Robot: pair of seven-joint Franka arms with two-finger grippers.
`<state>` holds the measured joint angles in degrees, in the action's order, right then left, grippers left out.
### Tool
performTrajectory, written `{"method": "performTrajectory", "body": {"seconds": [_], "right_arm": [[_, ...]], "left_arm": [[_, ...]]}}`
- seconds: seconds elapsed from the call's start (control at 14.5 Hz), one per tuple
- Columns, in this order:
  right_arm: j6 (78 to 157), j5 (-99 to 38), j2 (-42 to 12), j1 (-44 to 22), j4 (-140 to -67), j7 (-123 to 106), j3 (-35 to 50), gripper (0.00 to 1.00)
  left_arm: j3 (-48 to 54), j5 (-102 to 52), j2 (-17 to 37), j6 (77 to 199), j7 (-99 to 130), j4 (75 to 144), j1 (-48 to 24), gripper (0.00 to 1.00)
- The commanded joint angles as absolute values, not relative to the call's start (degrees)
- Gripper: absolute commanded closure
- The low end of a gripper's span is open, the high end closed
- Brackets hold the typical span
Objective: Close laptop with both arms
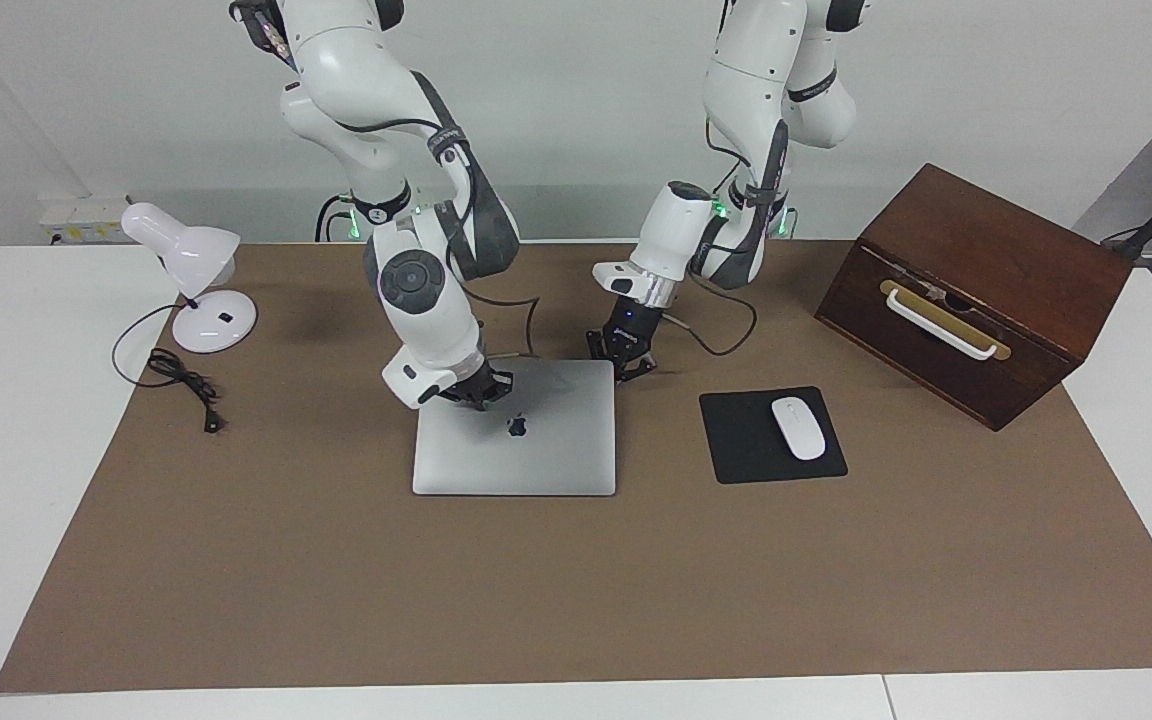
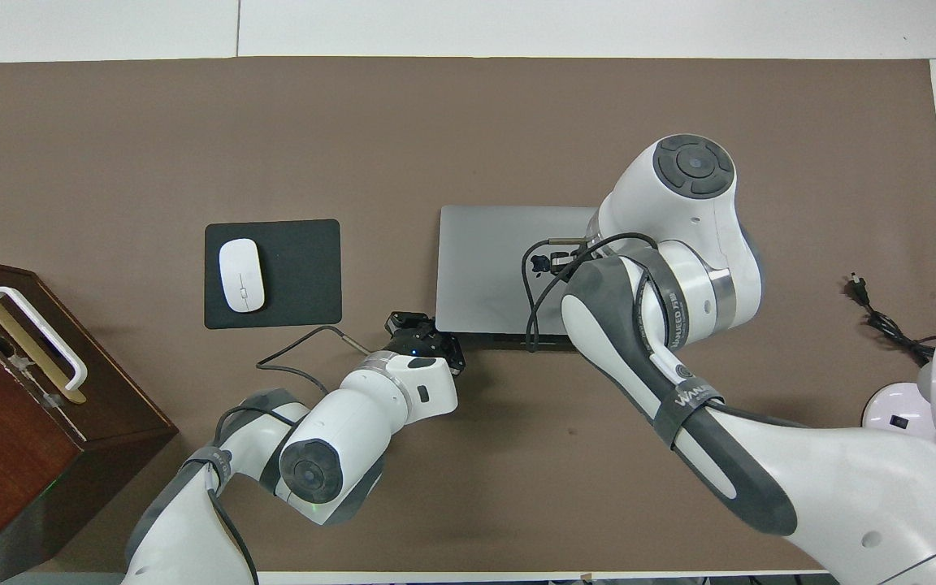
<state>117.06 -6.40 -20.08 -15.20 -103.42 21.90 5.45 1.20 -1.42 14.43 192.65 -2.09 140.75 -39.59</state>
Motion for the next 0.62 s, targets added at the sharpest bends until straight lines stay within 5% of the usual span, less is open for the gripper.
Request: {"method": "performTrajectory", "body": {"seconds": [0.0,0.55], "right_arm": [[118.39,-7.82,-19.51,-15.21,-104.68,22.94,5.62,1.0],[118.83,-7.91,-19.69,-15.29,-104.77,22.94,5.62,1.0]], "left_arm": [[0.09,-1.93,15.64,190.81,-2.9,145.55,-41.48,1.0],[0.09,-1.93,15.47,190.81,-2.9,145.81,-41.66,1.0]]}}
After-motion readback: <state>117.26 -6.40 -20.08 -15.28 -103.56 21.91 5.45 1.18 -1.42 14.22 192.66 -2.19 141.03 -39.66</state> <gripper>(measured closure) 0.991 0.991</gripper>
